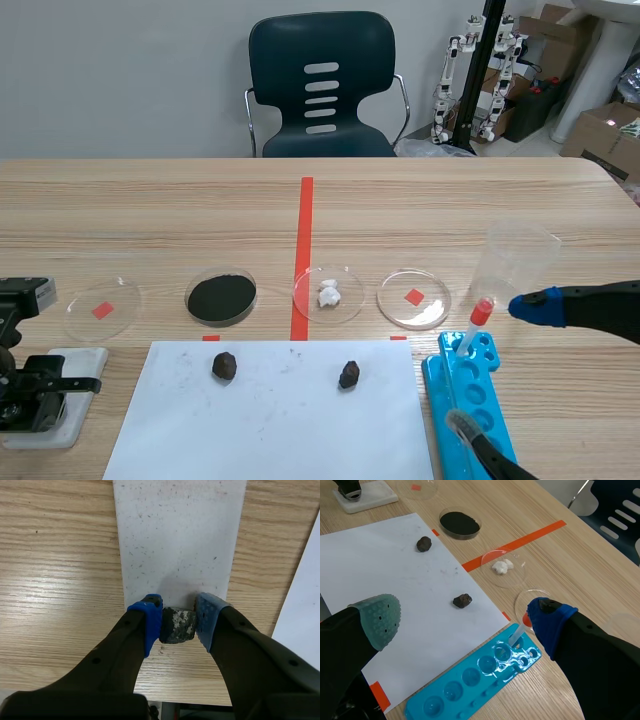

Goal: Rub the mineral on the streak plate below the first streak

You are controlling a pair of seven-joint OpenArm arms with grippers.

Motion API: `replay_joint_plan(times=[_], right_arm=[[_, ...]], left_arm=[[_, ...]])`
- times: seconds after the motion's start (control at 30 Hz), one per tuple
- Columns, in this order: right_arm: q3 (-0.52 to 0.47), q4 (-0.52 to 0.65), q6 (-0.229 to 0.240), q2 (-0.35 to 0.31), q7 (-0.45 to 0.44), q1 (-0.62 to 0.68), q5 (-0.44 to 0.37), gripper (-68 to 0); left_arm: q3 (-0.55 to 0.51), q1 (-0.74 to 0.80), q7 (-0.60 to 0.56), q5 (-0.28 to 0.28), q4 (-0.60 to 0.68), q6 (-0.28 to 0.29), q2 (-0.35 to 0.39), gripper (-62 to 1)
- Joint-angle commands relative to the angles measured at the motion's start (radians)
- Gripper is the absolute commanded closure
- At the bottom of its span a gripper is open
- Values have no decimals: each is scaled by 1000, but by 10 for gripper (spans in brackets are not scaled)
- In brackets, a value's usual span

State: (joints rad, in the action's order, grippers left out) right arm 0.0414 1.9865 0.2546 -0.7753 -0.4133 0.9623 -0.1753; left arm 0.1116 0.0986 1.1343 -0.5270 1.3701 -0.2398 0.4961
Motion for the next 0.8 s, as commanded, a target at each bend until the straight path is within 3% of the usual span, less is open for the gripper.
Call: replay_joint_plan(times=[0.0,0.23,0.57,0.77], right_arm=[[-1,5,-1,0,-10,-1,-11,-529],[-1,5,-1,0,-10,-1,-11,-529],[-1,5,-1,0,-10,-1,-11,-529],[-1,5,-1,0,-10,-1,-11,-529]], left_arm=[[10,-9,-15,1,-3,-5,15,-51],[18,-19,-15,-25,-18,-5,17,-51],[18,-18,-20,-169,-18,23,17,-51],[18,-18,-19,-169,-18,25,17,-51]])
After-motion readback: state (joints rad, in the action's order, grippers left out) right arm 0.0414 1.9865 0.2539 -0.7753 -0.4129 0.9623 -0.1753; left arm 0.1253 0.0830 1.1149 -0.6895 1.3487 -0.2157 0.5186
